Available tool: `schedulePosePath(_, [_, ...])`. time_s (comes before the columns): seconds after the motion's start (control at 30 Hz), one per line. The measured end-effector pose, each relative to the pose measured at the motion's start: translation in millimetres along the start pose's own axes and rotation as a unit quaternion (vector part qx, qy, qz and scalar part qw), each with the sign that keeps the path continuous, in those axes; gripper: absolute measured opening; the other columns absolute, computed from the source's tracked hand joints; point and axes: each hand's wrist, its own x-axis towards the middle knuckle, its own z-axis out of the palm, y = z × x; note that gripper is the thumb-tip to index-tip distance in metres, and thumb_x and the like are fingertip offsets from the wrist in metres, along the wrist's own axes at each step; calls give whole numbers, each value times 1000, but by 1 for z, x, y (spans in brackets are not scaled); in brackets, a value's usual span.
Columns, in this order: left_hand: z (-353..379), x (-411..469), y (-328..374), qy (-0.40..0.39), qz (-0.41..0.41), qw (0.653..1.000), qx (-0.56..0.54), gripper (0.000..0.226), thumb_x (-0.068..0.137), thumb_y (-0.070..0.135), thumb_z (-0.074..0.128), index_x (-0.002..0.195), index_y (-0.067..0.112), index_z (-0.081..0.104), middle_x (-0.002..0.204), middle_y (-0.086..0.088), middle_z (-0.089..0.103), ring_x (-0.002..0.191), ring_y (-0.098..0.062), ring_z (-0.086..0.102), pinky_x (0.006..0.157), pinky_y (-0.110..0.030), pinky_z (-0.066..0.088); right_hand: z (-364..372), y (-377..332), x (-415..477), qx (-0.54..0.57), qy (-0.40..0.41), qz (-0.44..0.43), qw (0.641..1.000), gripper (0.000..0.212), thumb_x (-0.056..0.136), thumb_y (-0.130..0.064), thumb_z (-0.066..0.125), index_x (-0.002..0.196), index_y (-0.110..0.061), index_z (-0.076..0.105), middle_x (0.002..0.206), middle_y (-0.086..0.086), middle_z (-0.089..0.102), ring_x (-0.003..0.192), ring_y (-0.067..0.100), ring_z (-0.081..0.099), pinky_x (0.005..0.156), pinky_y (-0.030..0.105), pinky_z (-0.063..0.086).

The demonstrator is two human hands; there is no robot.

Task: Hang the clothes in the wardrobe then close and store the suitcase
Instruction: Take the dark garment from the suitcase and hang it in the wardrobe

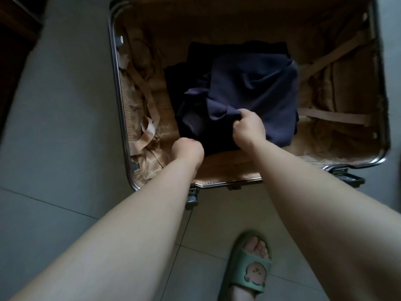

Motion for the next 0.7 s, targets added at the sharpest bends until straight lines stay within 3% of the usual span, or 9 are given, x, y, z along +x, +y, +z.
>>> schedulePosePath(0.1, [-14,-39,15,-45,-39,997,-50,29,94,17,48,122,13,56,116,-10,61,99,-27,58,91,-40,53,-37,-20,-19,126,-5,70,990,31,83,-17,41,103,-10,63,95,15,63,96,38,61,78,39,47])
schedulePosePath(0.17, [-22,-70,25,-82,-68,992,-68,25,96,22,48,119,17,54,116,-6,59,102,-23,56,82,-35,53,-61,-35,-37,209,-16,101,972,28,88,-13,42,103,-3,63,89,16,60,87,33,59,71,35,44])
schedulePosePath(0.27, [-42,-120,42,-91,-49,993,-61,38,90,28,55,126,14,54,117,-5,60,106,-27,59,94,-41,51,-101,-63,-74,315,-49,143,937,20,92,-9,43,81,-6,60,73,11,56,72,25,56,58,29,40])
schedulePosePath(0.4, [-77,-189,73,-91,-23,991,-93,62,73,40,61,129,15,51,120,-5,62,105,-29,61,96,-46,49,-151,-109,-124,420,-95,167,887,15,90,-7,52,86,2,65,87,24,65,80,35,65,70,41,53])
schedulePosePath(0.53, [-122,-263,107,-133,13,983,-126,59,83,45,64,136,24,47,129,1,58,112,-23,56,102,-49,43,-221,-162,-185,482,-139,145,853,23,91,-4,53,107,7,64,92,24,63,84,35,63,77,42,53])
schedulePosePath(0.63, [-153,-325,134,-174,75,965,-180,54,80,51,67,127,28,58,122,1,66,111,-24,60,101,-48,45,-275,-196,-230,493,-180,119,843,22,95,-9,50,103,4,66,91,22,67,78,32,66,66,37,57])
schedulePosePath(0.7, [-172,-368,156,-179,120,950,-225,56,72,58,71,121,34,61,116,3,69,109,-23,63,97,-47,48,-307,-215,-258,483,-208,98,845,24,95,-12,50,109,2,66,100,24,69,81,32,67,68,37,59])
